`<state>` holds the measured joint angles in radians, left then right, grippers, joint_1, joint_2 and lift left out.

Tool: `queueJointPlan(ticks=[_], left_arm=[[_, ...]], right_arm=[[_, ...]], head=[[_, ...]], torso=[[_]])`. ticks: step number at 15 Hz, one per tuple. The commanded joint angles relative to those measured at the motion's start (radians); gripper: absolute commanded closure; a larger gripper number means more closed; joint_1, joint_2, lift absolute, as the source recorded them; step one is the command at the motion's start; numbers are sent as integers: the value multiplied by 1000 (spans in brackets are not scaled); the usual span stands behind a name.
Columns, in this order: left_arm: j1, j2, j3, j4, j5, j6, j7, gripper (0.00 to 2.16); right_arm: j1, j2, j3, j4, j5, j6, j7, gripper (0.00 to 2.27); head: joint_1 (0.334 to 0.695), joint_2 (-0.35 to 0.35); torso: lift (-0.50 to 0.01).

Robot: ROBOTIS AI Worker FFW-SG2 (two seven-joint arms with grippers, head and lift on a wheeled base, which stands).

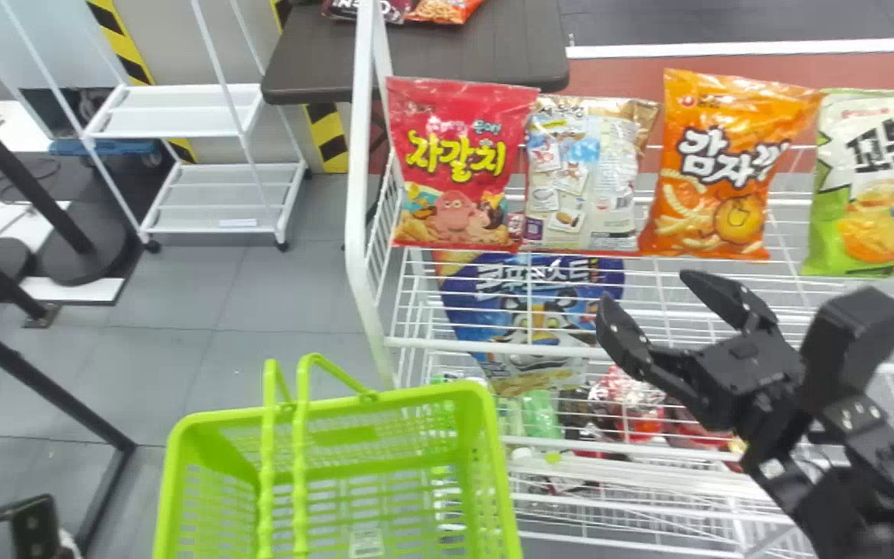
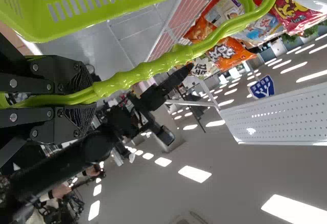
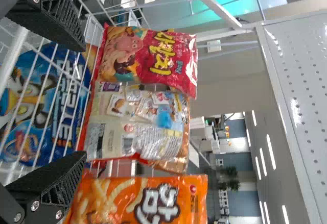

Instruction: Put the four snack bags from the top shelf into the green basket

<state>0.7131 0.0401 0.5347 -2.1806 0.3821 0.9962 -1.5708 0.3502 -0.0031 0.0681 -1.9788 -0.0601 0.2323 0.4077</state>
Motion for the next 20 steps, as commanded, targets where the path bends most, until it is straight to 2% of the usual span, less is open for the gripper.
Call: queueJointPlan(ticks=[1,4,9,15,18,20], left_arm=[[3,6,2,1,1,0,-10,2148],[5,21,-1,7,6,3,-10,2148],[0,34,2,15,20,9,-10,2148],[-3,58,8,41,43,9,-10,2148],[-7,61,8,44,44,9,-10,2148],[-11,66,8,50,47,9,-10,2148]], right_arm=[[-123,4,65,97,-3,12,-4,87],[-286,4,144,258,-70,0,-27,76],[-543,4,279,537,-110,-52,-75,63],[-701,4,386,744,-132,-77,-182,76],[-774,4,421,838,-118,-80,-193,80],[-801,4,446,879,-113,-80,-202,228]], head=[[695,154],[695,230],[695,313],[695,347],[695,350],[695,350]], torso=[[0],[0],[0],[0],[0],[0]])
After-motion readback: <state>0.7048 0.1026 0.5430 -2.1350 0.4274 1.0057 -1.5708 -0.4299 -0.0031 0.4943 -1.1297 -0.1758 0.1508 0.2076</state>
